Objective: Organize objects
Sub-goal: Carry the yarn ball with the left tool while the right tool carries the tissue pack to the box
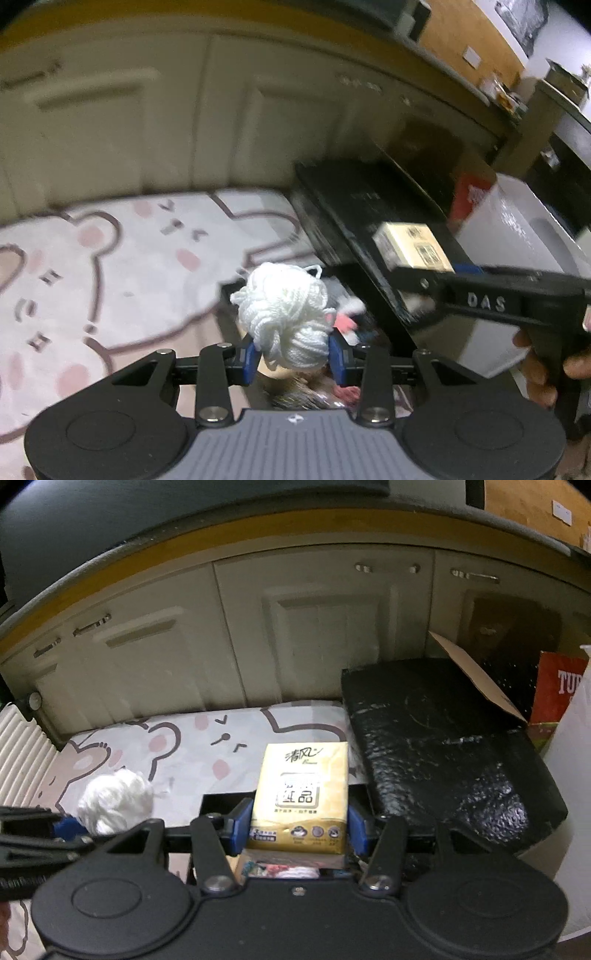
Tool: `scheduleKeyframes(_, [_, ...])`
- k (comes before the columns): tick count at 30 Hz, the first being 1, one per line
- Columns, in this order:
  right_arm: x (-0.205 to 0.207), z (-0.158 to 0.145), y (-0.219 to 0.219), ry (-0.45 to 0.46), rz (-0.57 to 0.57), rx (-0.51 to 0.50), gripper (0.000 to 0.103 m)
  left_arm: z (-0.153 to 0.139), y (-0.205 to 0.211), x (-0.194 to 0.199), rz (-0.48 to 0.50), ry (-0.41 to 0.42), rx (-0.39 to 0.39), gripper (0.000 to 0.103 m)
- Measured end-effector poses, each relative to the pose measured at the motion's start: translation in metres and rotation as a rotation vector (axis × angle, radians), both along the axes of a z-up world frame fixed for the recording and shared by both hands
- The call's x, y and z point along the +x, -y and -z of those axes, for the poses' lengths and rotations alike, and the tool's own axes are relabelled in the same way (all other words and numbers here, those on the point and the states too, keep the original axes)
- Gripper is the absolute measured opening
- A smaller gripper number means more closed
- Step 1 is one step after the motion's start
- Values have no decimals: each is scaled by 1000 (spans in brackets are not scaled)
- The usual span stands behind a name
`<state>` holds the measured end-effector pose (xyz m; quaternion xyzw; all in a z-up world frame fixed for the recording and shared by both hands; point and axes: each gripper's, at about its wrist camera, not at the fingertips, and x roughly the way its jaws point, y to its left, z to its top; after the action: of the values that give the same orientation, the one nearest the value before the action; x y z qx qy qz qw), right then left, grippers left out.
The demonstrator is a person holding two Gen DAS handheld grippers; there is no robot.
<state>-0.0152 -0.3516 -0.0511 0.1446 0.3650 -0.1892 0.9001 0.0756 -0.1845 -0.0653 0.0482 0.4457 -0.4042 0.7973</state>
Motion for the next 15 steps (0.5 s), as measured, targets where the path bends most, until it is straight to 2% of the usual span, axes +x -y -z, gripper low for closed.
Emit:
scheduleKeyframes(8, [-5, 21, 19, -48, 12, 110, 54, 35, 29, -2, 70, -118, 15, 39])
scheduleKeyframes(15, [-10, 38, 31, -89, 34, 163, 54, 54, 49, -6, 107, -136, 68, 39])
